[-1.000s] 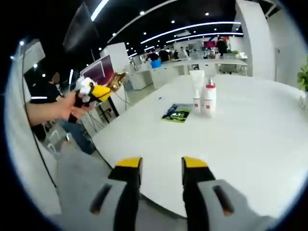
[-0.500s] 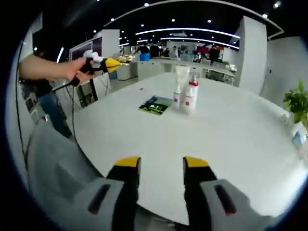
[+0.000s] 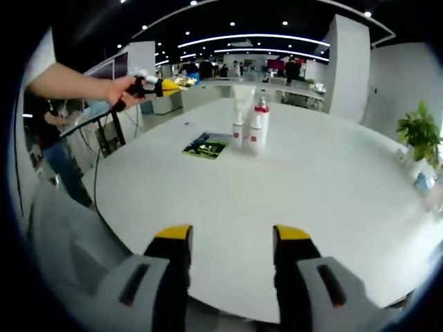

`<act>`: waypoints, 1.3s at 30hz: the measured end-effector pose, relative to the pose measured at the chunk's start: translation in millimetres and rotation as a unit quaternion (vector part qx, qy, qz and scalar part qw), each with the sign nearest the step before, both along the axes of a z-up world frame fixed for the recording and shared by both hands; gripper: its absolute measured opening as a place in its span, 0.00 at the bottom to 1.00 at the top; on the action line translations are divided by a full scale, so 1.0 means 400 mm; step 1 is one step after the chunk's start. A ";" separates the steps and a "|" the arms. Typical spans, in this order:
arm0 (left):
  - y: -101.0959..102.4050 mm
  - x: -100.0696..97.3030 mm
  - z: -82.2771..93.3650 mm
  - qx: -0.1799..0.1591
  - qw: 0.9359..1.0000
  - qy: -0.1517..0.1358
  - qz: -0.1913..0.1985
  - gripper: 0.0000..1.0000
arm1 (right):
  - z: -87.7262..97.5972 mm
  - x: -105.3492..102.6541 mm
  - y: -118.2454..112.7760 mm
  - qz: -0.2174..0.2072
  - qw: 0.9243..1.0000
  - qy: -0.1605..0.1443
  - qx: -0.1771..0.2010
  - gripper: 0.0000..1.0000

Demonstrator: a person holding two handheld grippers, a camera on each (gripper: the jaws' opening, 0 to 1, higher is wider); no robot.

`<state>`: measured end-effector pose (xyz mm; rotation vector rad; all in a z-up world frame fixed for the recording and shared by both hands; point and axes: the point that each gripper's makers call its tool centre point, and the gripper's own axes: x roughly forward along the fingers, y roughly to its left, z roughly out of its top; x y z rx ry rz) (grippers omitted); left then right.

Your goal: Arrange the skincare products in the storage area until every visible bottle or jar stands upright without overlapping.

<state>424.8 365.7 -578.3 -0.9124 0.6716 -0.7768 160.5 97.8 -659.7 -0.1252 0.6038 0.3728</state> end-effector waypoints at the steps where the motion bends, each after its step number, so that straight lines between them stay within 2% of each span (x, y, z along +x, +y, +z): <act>1: 0.000 0.008 -0.015 0.007 1.000 0.005 -0.004 0.01 | -0.001 0.003 -0.008 -0.009 1.000 0.001 0.001 0.50; 3: -0.002 0.021 -0.057 0.026 0.999 0.026 -0.012 0.01 | 0.000 0.010 -0.024 -0.027 1.000 0.003 0.010 0.50; 9: 0.001 0.055 -0.091 0.012 0.999 0.039 -0.005 0.01 | -0.005 0.010 -0.025 -0.034 0.999 0.006 0.013 0.51; 15: 0.019 0.076 -0.152 0.014 0.998 0.064 0.002 0.01 | -0.009 0.013 -0.031 -0.043 0.999 0.011 0.021 0.51; 19: 0.046 0.095 -0.210 0.010 0.995 0.094 0.019 0.01 | -0.016 0.015 -0.032 -0.047 0.998 0.020 0.023 0.51; 22: 0.046 0.088 -0.251 0.021 0.992 0.121 0.013 0.01 | -0.021 0.015 -0.034 -0.051 0.998 0.027 0.023 0.51; 25: 0.043 0.089 -0.284 0.025 0.991 0.129 0.008 0.01 | -0.021 0.019 -0.042 -0.061 0.997 0.029 0.027 0.51; 31: 0.040 0.094 -0.332 0.013 0.987 0.159 0.018 0.01 | -0.024 0.019 -0.042 -0.061 0.997 0.031 0.024 0.51; 39: 0.067 0.086 -0.394 0.020 0.980 0.192 0.037 0.01 | -0.028 0.018 -0.043 -0.060 0.997 0.034 0.017 0.51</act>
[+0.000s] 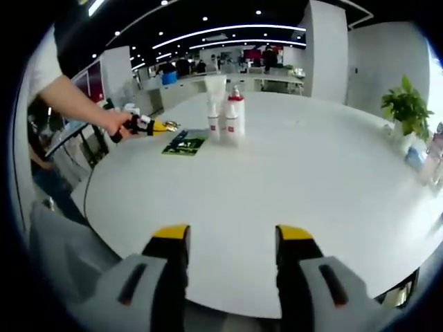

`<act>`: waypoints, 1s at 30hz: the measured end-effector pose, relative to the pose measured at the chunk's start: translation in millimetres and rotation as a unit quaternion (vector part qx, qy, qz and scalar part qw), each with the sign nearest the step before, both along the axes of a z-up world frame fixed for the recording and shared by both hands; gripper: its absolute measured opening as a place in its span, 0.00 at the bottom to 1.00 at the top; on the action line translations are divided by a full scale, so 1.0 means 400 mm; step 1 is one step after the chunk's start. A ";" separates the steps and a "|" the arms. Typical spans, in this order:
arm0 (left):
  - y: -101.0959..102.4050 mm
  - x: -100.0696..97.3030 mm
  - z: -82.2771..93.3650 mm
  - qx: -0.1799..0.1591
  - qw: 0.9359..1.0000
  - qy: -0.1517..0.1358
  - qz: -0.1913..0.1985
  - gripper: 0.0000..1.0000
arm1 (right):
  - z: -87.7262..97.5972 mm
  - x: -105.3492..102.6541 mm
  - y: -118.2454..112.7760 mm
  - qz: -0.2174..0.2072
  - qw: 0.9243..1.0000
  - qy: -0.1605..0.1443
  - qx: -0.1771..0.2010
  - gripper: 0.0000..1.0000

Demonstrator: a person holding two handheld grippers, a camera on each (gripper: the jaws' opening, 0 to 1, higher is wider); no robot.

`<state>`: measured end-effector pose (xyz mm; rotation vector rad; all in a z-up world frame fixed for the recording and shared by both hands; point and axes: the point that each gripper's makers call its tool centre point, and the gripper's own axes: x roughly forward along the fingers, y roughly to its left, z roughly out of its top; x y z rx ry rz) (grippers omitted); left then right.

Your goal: Arrange the skincare products in the storage area until every visible bottle or jar stands upright without overlapping.

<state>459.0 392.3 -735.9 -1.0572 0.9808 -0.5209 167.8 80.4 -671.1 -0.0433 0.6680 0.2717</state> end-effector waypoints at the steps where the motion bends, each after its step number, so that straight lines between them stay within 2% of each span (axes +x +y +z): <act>1: 0.000 -0.001 -0.004 0.002 1.000 0.003 0.000 0.01 | -0.002 -0.001 0.000 0.001 1.000 0.001 -0.002 0.51; 5: 0.006 -0.008 -0.029 0.009 1.000 0.025 -0.002 0.01 | -0.005 -0.002 0.002 0.003 1.000 0.004 -0.005 0.51; 11: 0.004 -0.011 -0.034 0.010 0.999 0.035 -0.003 0.01 | -0.004 -0.001 0.002 0.004 1.000 0.002 -0.007 0.51; 14: 0.009 -0.012 -0.043 0.023 0.999 0.042 0.003 0.02 | -0.005 -0.002 0.003 0.006 1.000 0.002 -0.009 0.50; 16: 0.013 -0.016 -0.050 0.025 0.998 0.059 0.009 0.03 | -0.005 -0.003 0.004 0.008 1.000 0.003 -0.009 0.48; 19: 0.020 -0.009 -0.044 0.025 0.998 0.054 0.022 0.04 | -0.006 -0.003 0.004 0.010 1.000 0.003 -0.011 0.48; 25: 0.018 -0.026 -0.037 0.021 0.997 0.071 0.014 0.08 | -0.007 -0.005 0.005 0.014 1.000 0.002 -0.014 0.48; 30: 0.034 -0.032 -0.029 0.010 0.996 0.086 0.026 0.15 | -0.004 -0.005 0.009 0.017 1.000 0.001 -0.011 0.48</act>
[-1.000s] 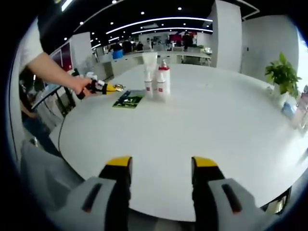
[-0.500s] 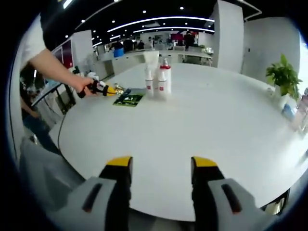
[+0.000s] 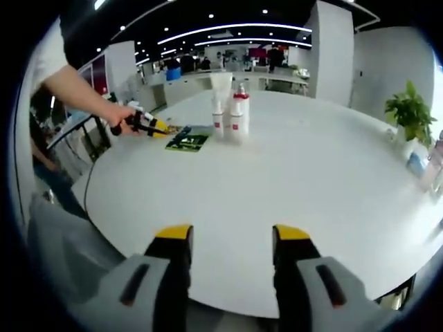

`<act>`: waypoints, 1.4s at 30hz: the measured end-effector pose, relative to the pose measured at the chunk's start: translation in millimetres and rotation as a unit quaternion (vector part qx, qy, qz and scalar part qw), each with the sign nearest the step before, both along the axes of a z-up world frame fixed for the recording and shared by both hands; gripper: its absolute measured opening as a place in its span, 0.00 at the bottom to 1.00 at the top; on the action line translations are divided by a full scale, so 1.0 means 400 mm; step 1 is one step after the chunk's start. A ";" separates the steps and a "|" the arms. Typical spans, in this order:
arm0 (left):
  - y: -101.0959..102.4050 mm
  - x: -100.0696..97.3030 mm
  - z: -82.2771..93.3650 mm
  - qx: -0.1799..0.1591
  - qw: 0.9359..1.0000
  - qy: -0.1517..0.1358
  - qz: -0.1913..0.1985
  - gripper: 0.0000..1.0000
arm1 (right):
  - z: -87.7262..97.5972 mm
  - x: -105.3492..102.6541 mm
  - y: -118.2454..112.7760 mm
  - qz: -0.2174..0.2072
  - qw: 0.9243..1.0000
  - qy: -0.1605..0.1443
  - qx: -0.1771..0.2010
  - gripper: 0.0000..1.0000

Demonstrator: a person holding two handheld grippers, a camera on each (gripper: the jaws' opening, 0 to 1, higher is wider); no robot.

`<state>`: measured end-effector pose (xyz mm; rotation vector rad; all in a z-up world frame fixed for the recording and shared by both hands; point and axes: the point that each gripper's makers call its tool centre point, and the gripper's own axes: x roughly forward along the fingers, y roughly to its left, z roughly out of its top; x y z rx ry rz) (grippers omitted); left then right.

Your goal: Arrange the skincare products in the storage area until every visible bottle or jar stands upright without overlapping.

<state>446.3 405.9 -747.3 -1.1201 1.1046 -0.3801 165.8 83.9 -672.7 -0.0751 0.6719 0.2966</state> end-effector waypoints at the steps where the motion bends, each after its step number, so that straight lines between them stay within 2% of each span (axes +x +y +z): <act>1: 0.006 -0.001 0.004 0.004 1.000 -0.002 0.001 0.16 | 0.000 0.000 0.000 0.000 1.000 0.001 -0.001 0.48; 5: 0.035 0.001 0.013 0.012 1.000 -0.005 0.012 0.23 | 0.000 -0.002 0.000 0.001 1.000 0.002 -0.002 0.47; 8: 0.082 0.027 0.019 0.037 0.998 -0.015 0.048 0.28 | 0.000 -0.003 0.002 0.002 1.000 0.001 -0.001 0.47; 9: 0.101 0.043 0.030 0.053 0.996 -0.030 0.064 0.29 | 0.001 -0.003 0.003 0.003 1.000 -0.001 -0.001 0.47; 11: 0.122 0.078 0.065 0.089 0.989 -0.083 0.082 0.28 | 0.002 -0.003 0.004 0.004 1.000 -0.001 0.000 0.47; 12: 0.153 0.112 0.079 0.112 0.982 -0.118 0.095 0.29 | 0.003 -0.003 0.005 0.005 1.000 -0.002 -0.001 0.46; 13: 0.174 0.133 0.085 0.136 0.975 -0.135 0.109 0.31 | 0.003 -0.004 0.005 0.005 1.000 -0.002 0.000 0.46; 14: 0.209 0.167 0.085 0.170 0.966 -0.161 0.111 0.36 | 0.002 -0.004 0.006 0.006 1.000 0.000 0.000 0.46; 17: 0.246 0.224 0.073 0.247 0.944 -0.198 0.093 0.50 | -0.002 -0.006 0.006 0.006 1.000 0.004 0.000 0.46; 18: 0.252 0.234 0.063 0.278 0.935 -0.206 0.075 0.52 | -0.004 -0.006 0.006 0.007 1.000 0.006 0.000 0.46; 19: 0.255 0.245 0.050 0.329 0.917 -0.223 0.037 0.54 | -0.006 -0.007 0.006 0.007 1.000 0.008 -0.001 0.46; 20: 0.250 0.249 0.039 0.351 0.908 -0.229 0.011 0.56 | -0.008 -0.007 0.006 0.007 1.000 0.011 -0.001 0.46; 22: 0.220 0.253 0.012 0.406 0.878 -0.244 -0.075 0.58 | -0.014 -0.008 0.002 0.004 1.000 0.016 -0.002 0.46; 23: 0.216 0.260 0.003 0.419 0.869 -0.246 -0.092 0.58 | -0.015 -0.007 0.000 0.002 1.000 0.018 -0.002 0.46; 24: 0.216 0.278 -0.010 0.425 0.866 -0.244 -0.101 0.59 | -0.018 -0.007 -0.002 0.001 1.000 0.021 -0.002 0.46; 25: 0.215 0.283 -0.012 0.425 0.867 -0.242 -0.100 0.61 | -0.022 -0.008 -0.002 0.000 1.000 0.025 -0.002 0.46; 26: 0.208 0.300 -0.012 0.419 0.870 -0.244 -0.090 0.63 | -0.024 -0.009 -0.001 0.001 1.000 0.026 -0.003 0.46; 27: 0.208 0.306 -0.013 0.420 0.870 -0.243 -0.090 0.64 | -0.026 -0.010 0.000 0.002 1.000 0.029 -0.004 0.46; 31: 0.242 0.355 -0.022 0.455 0.856 -0.235 -0.068 0.63 | -0.031 -0.011 -0.002 0.001 0.999 0.034 -0.008 0.46; 34: 0.242 0.360 -0.035 0.476 0.841 -0.238 -0.094 0.62 | -0.036 -0.009 -0.012 -0.009 0.999 0.040 -0.008 0.46; 36: 0.242 0.349 -0.050 0.503 0.819 -0.241 -0.132 0.60 | -0.037 -0.008 -0.016 -0.013 0.999 0.041 -0.009 0.46; 37: 0.231 0.341 -0.051 0.493 0.824 -0.249 -0.128 0.58 | -0.039 -0.008 -0.018 -0.015 0.999 0.042 -0.010 0.46; 38: 0.227 0.347 -0.051 0.491 0.824 -0.256 -0.122 0.53 | -0.039 -0.008 -0.018 -0.016 0.999 0.043 -0.011 0.46; 39: 0.222 0.343 -0.058 0.487 0.828 -0.252 -0.114 0.51 | -0.039 -0.008 -0.022 -0.018 0.999 0.042 -0.016 0.45; 40: 0.229 0.349 -0.064 0.491 0.826 -0.252 -0.114 0.49 | -0.038 -0.008 -0.024 -0.020 0.999 0.041 -0.018 0.45; 41: 0.229 0.352 -0.068 0.490 0.827 -0.253 -0.112 0.43 | -0.039 -0.007 -0.028 -0.025 0.999 0.042 -0.019 0.45; 42: 0.221 0.350 -0.067 0.487 0.828 -0.253 -0.115 0.43 | -0.039 -0.006 -0.030 -0.027 0.999 0.042 -0.020 0.45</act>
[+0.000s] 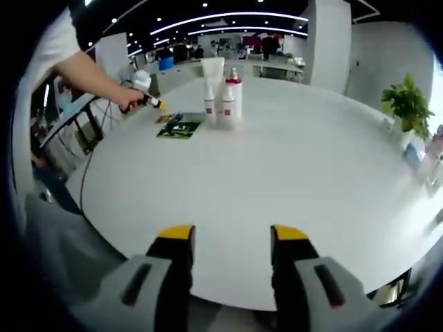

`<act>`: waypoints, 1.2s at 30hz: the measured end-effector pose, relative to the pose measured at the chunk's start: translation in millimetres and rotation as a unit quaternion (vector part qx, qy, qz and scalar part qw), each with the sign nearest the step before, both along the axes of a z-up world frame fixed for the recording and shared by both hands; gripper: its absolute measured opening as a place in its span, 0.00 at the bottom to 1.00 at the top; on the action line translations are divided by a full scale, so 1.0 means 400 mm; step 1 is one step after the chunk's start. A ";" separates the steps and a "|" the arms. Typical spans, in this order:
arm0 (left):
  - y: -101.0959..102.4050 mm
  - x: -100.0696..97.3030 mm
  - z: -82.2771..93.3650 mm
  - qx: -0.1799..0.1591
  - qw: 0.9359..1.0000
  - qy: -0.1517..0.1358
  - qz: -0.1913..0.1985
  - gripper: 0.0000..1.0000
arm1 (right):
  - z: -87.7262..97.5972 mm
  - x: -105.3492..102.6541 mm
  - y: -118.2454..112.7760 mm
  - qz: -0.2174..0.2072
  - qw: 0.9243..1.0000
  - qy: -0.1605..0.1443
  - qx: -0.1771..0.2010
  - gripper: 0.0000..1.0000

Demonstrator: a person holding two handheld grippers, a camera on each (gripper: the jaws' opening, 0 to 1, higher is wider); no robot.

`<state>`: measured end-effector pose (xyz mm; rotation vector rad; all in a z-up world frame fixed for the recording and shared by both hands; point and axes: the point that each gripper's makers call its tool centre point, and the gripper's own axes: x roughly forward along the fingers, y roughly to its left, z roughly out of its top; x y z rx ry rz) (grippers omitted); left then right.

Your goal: Arrange the skincare products in the storage area until every visible bottle or jar stands upright without overlapping.

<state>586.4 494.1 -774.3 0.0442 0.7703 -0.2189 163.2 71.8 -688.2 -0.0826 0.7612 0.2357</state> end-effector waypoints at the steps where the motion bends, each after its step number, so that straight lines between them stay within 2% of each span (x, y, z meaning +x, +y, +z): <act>1: -0.006 0.004 -0.007 0.000 1.000 0.000 -0.004 0.43 | 0.001 0.001 0.000 -0.001 1.000 0.000 0.000 0.45; 5: -0.001 0.026 -0.027 0.000 1.000 0.002 -0.007 0.42 | -0.001 -0.001 0.005 0.005 1.000 0.002 -0.002 0.45; 7: -0.002 0.026 -0.024 -0.007 1.000 0.005 -0.002 0.42 | 0.000 -0.001 0.003 0.004 1.000 0.002 -0.002 0.45; 9: -0.002 0.036 -0.016 -0.038 0.999 0.005 0.016 0.42 | -0.001 -0.001 0.001 0.003 1.000 0.002 -0.002 0.45; 15: 0.020 0.037 -0.015 -0.042 0.999 0.018 0.025 0.42 | 0.002 -0.001 0.004 0.007 1.000 -0.001 -0.003 0.45; 21: 0.036 0.036 0.024 -0.044 0.999 0.009 0.022 0.42 | 0.007 0.002 0.004 0.007 1.000 -0.008 -0.003 0.45; 26: 0.020 -0.007 0.099 -0.054 0.998 -0.007 0.025 0.42 | 0.018 0.005 0.006 0.007 1.000 -0.016 0.003 0.46; 28: 0.007 -0.018 0.129 -0.078 0.996 -0.016 0.030 0.42 | 0.022 0.007 0.006 0.005 1.000 -0.019 0.009 0.46; 29: -0.010 -0.044 0.159 -0.090 0.995 -0.022 0.032 0.42 | 0.023 0.007 0.007 0.005 1.000 -0.020 0.010 0.46; 30: -0.011 -0.049 0.165 -0.088 0.995 -0.024 0.031 0.42 | 0.024 0.007 0.008 0.006 1.000 -0.021 0.010 0.46; 31: -0.020 -0.072 0.191 -0.088 0.995 -0.031 0.029 0.42 | 0.027 0.007 0.011 0.007 1.000 -0.023 0.014 0.46; 36: -0.054 -0.154 0.283 -0.127 0.990 -0.057 0.035 0.42 | 0.038 0.007 0.022 0.017 0.999 -0.033 0.019 0.46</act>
